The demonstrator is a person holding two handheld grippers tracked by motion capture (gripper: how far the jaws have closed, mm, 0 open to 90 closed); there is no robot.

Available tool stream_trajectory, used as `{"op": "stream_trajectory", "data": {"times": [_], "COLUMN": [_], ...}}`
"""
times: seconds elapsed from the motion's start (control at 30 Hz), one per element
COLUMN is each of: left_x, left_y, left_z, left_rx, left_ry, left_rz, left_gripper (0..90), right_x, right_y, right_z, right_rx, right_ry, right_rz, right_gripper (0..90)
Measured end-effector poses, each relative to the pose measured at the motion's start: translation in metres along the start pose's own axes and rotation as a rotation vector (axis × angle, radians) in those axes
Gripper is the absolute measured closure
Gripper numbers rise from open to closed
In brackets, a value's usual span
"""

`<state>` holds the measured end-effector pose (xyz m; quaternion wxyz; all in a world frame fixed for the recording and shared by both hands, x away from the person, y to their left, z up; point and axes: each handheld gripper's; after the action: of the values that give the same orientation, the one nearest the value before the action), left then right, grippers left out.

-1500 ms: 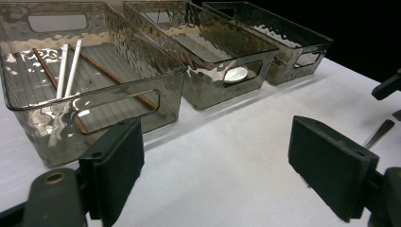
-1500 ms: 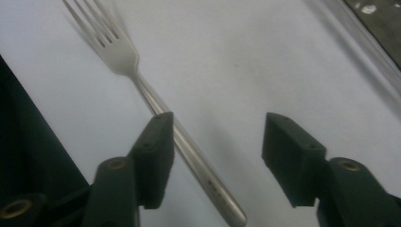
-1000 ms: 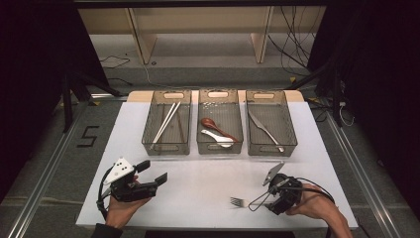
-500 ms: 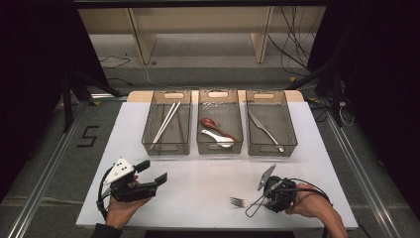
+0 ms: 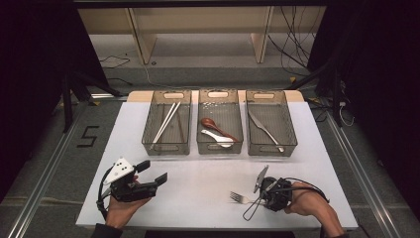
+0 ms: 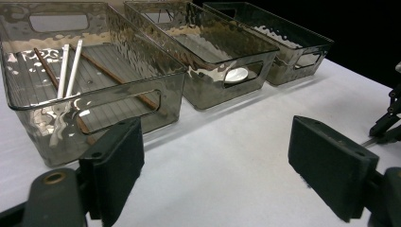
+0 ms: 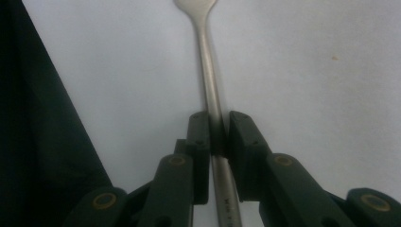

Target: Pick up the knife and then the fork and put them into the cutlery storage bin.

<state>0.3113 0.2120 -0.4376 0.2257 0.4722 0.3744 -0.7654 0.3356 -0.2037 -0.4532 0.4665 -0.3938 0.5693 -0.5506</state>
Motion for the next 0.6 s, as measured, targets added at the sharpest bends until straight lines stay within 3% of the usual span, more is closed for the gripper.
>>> {"op": "stream_trajectory", "data": {"times": [0.33,0.6], "left_x": [-0.0002,-0.0001], "left_y": [0.0,-0.0002], "left_z": [0.0006,0.0003], "left_rx": [0.0,-0.001], "left_ry": [0.001,-0.001], "left_rz": [0.003,0.004], "left_gripper": [18.8,18.8], "right_x": [-0.002,0.001], "right_y": [-0.0001,-0.0031], "right_z": [-0.0022,0.001], "right_rx": [0.01,0.013], "right_ry": [-0.027,-0.002], "right_rz": [-0.011,0.044], "right_gripper": [82.7,83.0]}}
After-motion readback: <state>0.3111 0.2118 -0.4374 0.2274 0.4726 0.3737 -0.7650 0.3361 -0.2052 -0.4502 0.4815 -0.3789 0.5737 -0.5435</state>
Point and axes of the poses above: each handheld gripper's, and its own axes: y roughly forward along the jaws, x roughly out of its underside, z roughly to its right, and after that the axes turned 6 degrees about -y, right-handed
